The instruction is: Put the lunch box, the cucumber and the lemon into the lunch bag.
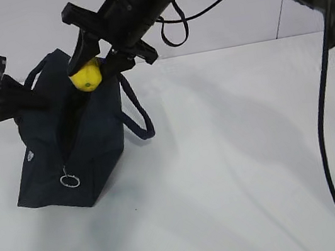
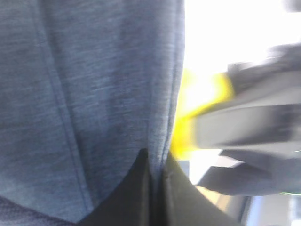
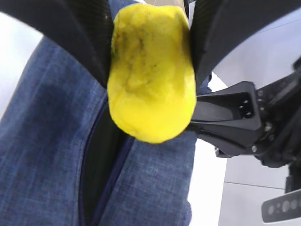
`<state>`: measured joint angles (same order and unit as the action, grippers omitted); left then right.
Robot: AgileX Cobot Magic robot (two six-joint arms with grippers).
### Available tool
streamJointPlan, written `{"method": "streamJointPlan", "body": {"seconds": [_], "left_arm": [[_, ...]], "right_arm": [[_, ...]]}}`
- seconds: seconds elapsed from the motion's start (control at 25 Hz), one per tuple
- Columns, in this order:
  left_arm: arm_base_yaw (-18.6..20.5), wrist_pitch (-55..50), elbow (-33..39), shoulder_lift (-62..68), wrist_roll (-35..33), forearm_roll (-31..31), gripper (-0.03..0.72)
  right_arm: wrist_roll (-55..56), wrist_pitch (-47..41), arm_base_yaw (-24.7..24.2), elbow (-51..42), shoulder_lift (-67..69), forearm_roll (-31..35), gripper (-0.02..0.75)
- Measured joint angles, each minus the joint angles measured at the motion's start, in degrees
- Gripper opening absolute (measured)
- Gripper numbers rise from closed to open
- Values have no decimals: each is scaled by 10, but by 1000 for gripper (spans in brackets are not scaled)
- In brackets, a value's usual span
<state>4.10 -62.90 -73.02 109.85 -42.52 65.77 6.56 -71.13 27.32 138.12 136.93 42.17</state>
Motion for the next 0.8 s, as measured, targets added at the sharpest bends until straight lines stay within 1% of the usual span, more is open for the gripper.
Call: {"method": "streamJointPlan", "body": {"seconds": [0.28,0.56,0.68,0.8], "left_arm": [[0,-36,0,0,-9,63,-8],[0,-38,0,0,-13,77,-8],[0,-39,0,0,-14,77,-8],[0,-39,0,0,-14,78,-8]], "right_arm": [[1,0,0,0,31,3,335],[17,0,0,0,48,3,340],[19,0,0,0,50,3,373],[20,0,0,0,50,3,443]]}}
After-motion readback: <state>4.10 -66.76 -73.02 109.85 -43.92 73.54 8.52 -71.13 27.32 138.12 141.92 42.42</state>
